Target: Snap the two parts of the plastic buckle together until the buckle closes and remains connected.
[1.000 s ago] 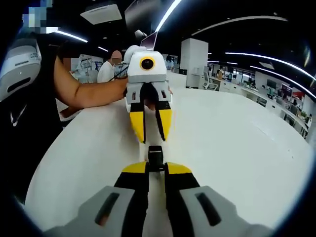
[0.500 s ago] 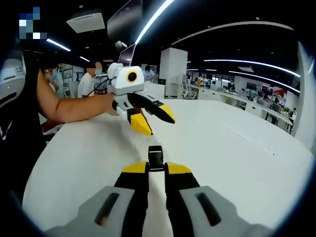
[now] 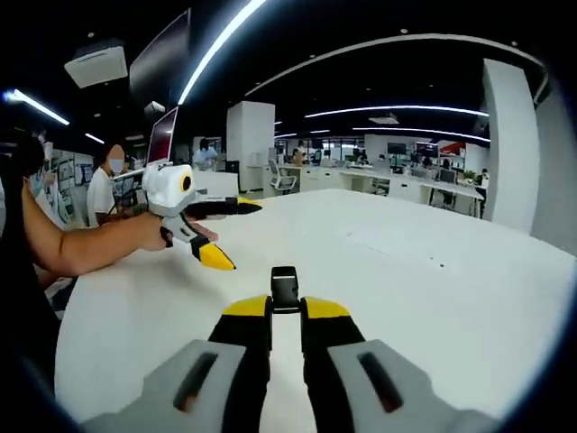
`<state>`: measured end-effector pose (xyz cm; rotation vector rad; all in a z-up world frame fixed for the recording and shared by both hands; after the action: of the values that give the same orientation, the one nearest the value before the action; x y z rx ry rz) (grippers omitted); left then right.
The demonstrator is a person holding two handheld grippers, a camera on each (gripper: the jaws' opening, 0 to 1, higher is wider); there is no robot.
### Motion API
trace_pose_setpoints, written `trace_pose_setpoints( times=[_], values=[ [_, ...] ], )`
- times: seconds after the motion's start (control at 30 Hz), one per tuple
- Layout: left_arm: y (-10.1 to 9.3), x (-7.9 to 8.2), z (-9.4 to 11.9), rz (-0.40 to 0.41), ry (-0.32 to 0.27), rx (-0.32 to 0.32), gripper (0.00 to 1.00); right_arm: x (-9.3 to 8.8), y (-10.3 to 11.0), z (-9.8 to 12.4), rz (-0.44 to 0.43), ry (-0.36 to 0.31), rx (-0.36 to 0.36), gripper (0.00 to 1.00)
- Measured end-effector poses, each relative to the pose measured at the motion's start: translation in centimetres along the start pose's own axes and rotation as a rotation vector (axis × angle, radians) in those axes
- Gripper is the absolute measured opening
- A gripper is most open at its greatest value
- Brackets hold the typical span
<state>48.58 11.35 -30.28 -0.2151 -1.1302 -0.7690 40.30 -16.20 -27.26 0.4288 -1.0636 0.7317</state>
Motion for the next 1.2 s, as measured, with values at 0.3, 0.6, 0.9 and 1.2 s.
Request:
trace_pose_setpoints(
  times=[0.3, 0.6, 0.9, 1.2],
  values=[
    [1.3, -0.1, 0.9, 0.126, 0.006, 0.05, 0.97, -0.4, -0.9, 0.1, -0.034, 0.01, -0.026, 0.11],
    [1.1, -0.3, 0.5, 0.117, 0.022, 0.03, 0.99, -0.9, -0.9, -0.5, -0.023, 0.027, -0.032, 0.11],
    [0.9, -0.7, 0.2, 0.124, 0.038, 0.012, 0.99, -1.6, -0.9, -1.4, -0.021, 0.058, -0.036, 0.11],
    [1.3, -1.0, 0.3, 0.173, 0.045, 0.012, 0.99, -2.0, -1.6, -2.0, -0.023, 0.074, -0.07, 0.11]
  ],
)
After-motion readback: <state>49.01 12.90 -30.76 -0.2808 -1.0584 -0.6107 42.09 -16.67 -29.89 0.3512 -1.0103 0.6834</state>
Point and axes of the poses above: the point that each gripper's makers call its tool centre point, and the gripper's own axes: z roughly backward along the fingers, y roughly to its left, x roughly out of its top, the point moved 7 cm from there along z, roughly backward along the fingers, and after that the axes turned 12 degrees about y, right-handed, at the moved point
